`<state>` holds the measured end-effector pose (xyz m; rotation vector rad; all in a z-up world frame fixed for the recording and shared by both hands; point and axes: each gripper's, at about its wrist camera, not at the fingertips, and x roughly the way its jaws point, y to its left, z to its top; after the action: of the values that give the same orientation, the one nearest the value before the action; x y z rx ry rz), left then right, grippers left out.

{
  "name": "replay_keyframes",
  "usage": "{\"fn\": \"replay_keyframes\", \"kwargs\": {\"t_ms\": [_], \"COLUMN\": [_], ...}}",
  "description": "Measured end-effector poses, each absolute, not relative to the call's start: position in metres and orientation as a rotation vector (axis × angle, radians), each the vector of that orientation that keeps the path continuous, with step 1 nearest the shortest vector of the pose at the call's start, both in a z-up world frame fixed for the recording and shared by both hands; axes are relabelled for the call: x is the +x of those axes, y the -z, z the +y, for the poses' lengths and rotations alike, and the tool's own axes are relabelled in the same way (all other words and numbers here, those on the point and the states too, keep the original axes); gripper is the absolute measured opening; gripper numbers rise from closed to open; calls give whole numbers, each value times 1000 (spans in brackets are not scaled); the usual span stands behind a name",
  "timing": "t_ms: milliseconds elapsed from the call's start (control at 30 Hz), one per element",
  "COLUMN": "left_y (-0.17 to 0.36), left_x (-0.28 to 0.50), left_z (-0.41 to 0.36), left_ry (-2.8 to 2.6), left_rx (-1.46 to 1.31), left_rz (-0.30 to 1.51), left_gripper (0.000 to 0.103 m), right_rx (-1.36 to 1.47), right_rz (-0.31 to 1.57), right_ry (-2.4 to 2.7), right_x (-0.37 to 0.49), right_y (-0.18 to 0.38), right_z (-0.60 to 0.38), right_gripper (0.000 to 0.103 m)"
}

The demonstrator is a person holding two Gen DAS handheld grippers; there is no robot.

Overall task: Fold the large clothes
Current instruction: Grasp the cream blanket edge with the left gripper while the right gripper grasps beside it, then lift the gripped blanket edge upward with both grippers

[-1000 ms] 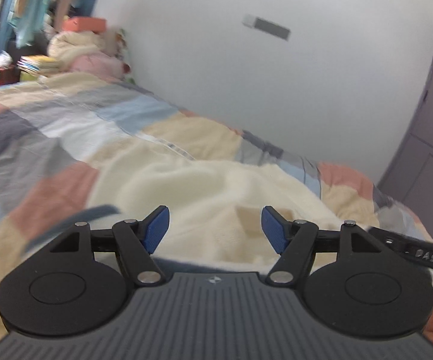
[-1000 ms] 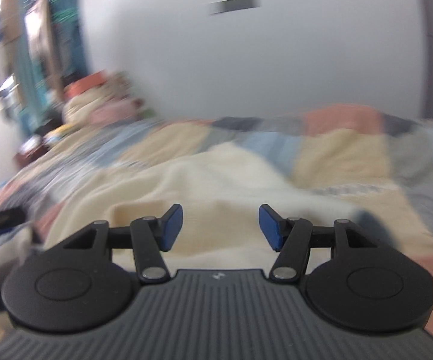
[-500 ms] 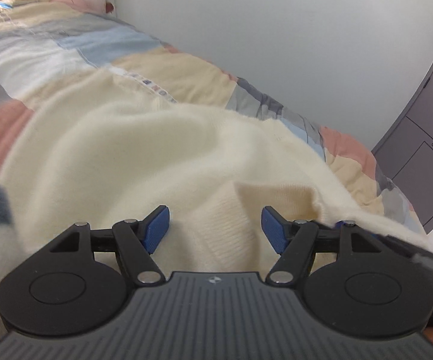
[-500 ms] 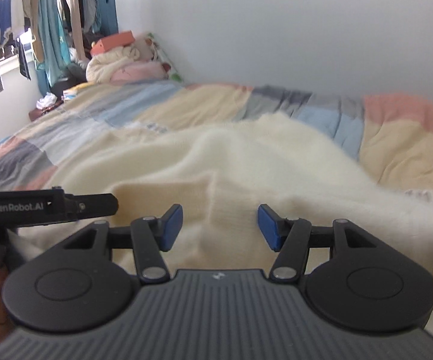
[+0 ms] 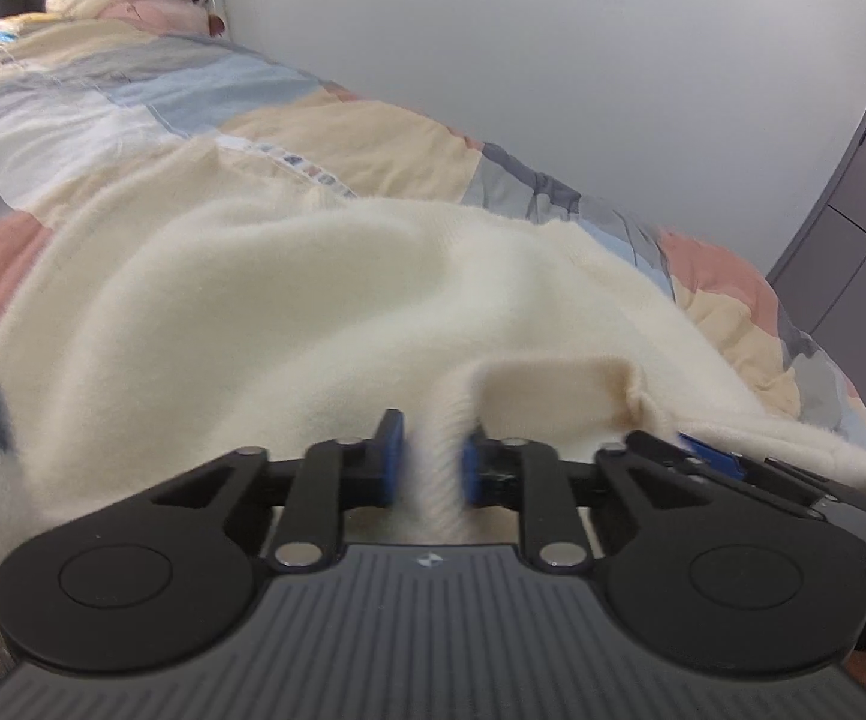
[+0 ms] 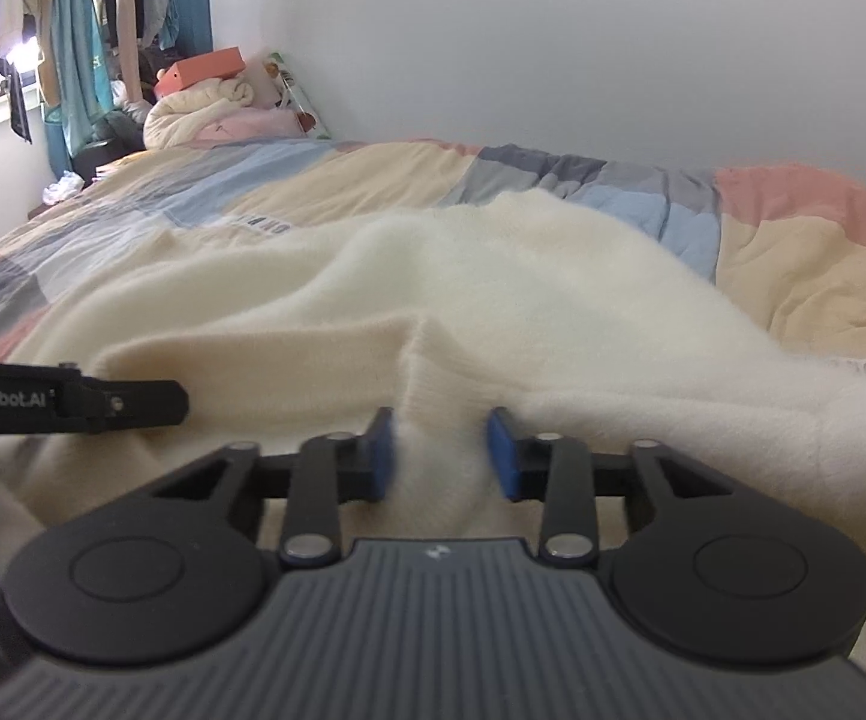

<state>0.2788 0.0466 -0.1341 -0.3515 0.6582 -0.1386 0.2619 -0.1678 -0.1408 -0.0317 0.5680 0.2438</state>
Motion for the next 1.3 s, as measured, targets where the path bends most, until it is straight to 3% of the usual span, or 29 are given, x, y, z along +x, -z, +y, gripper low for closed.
{"fn": "replay_keyframes", "kwargs": {"t_ms": [33,133,833,1033,1300], "left_y": [130,114,18,29,64], "left_x": [275,262,65,3,-12], "left_z": [46,42,1,-3,-10], "left_ry": [138,141,146,169,160], "left_rx": [-349,-336,-195,-220,-272], "left_rz": [651,618,431,471,585], "left_gripper": [18,17,12,12,12], "right_rx": [-36,-46,-42,-26,-51], "right_rz": [562,530,267,333,471], "right_ry": [-247,-253,-275,-287,-280], "right_x": [259,252,97,51,19], "right_y": [138,127,25,31,52], "right_z": [-168,-170,-198,-207,-197], "right_gripper": [13,12,10,11,15]}}
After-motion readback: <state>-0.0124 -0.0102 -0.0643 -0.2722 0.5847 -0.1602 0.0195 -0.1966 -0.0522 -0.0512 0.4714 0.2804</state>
